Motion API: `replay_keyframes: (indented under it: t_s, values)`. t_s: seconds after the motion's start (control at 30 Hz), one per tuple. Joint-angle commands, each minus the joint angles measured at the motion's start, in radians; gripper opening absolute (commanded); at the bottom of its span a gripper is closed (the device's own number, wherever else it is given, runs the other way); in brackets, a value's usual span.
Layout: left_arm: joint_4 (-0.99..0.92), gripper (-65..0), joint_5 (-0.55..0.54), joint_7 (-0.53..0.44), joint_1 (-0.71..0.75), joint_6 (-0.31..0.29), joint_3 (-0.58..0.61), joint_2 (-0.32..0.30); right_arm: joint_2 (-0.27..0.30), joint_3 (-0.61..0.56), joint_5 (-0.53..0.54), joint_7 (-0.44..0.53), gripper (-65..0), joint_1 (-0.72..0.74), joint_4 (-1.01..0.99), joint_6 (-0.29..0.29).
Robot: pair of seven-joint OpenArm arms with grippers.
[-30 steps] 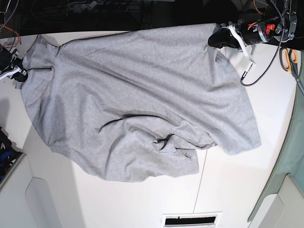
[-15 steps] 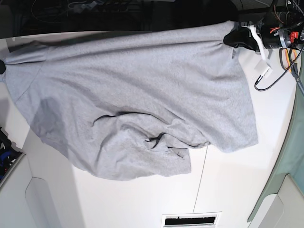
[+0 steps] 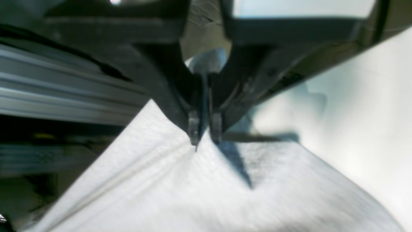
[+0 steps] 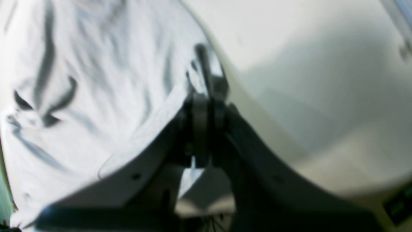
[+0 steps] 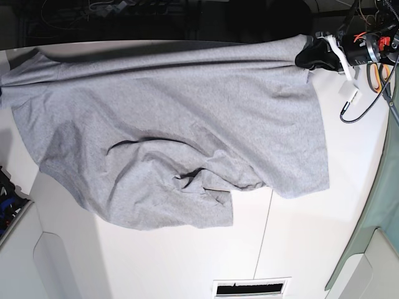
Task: Layout the t-shirt on the table in an organized manner, then fold the t-shirt properly
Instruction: 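Lift the shirt corner with the left gripper and pull it taut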
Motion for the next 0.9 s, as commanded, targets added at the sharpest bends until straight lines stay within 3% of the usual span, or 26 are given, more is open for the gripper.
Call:
replay_keyframes:
  t_s: [0.0,0.23,0.43,0.6,0.87]
  values:
    - [0.009,-65.0,0.034,-0.037,-0.002,0.006,-0.012,-0.020,0.030,0.013,0.001,0.057,-65.0,0.029,0.019,-0.004]
    - [-0.068,-65.0,0.106,-0.080,-0.082,0.006,-0.012,-0.018,0.000,-0.019,-0.069,0.089,-65.0,0.170,0.019,-0.005]
    - [-0.190,-65.0,0.144,-0.081,-0.182,0.006,-0.012,-0.014,-0.014,-0.179,-0.177,0.216,-65.0,0.232,0.019,-0.016]
    - [-0.260,-65.0,0.145,-0.081,-0.219,0.006,-0.012,-0.014,-0.047,-0.285,-0.288,0.252,-65.0,0.258,0.019,-0.032]
    - [-0.264,-65.0,0.112,-0.037,-0.217,0.006,-0.012,-0.016,-0.076,-0.293,-0.292,0.255,-65.0,0.258,0.019,-0.032]
